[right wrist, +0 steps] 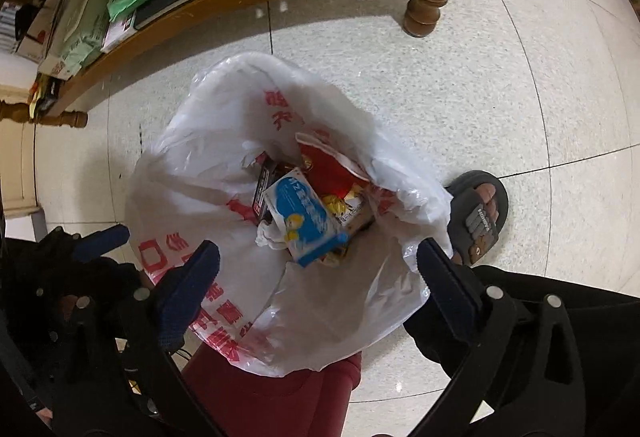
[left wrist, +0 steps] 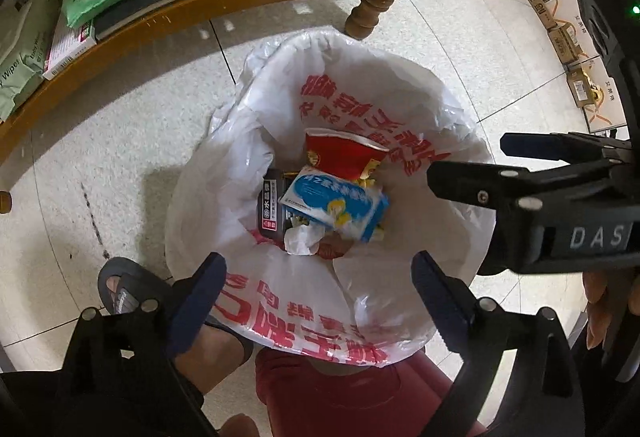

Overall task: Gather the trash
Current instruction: 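Open both tools to drop the wrapper and box into the bag, then raise both open tools back up toward the table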

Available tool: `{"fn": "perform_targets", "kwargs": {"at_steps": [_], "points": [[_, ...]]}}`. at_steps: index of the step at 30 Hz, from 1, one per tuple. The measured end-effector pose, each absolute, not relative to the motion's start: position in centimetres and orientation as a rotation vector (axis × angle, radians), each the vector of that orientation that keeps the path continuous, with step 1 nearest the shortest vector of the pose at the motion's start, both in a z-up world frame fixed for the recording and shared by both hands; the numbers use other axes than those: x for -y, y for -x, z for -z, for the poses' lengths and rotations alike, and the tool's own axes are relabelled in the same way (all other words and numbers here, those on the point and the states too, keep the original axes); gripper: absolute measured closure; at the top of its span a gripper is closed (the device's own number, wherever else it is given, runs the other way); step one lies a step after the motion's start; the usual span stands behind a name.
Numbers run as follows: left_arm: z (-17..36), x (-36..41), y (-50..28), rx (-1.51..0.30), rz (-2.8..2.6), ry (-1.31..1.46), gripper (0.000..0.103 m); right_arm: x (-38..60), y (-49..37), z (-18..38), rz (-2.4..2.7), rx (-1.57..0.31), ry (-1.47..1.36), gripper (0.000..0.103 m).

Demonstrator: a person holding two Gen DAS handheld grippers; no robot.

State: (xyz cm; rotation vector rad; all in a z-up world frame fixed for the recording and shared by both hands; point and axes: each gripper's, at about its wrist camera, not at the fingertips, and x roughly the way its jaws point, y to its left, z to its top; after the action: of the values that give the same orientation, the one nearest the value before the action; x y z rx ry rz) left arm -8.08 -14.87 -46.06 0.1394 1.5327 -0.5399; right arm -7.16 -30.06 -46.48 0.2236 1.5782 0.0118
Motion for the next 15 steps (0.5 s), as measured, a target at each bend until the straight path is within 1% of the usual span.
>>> {"fn": "perform_targets", "kwargs": {"at_steps": [7,15], "points": [[44.9,14.4,7.7,-1.474,0.467,-0.161,0.010,30.3,7.2,45.2,-0.017,-1.546,-0.255,0.007],[41.1,13.1,6.7,-1.346,0.362,-0.173,0.008,30.4,7.1,42.0,-0.036,-1.485,-0.286,0.006]]}}
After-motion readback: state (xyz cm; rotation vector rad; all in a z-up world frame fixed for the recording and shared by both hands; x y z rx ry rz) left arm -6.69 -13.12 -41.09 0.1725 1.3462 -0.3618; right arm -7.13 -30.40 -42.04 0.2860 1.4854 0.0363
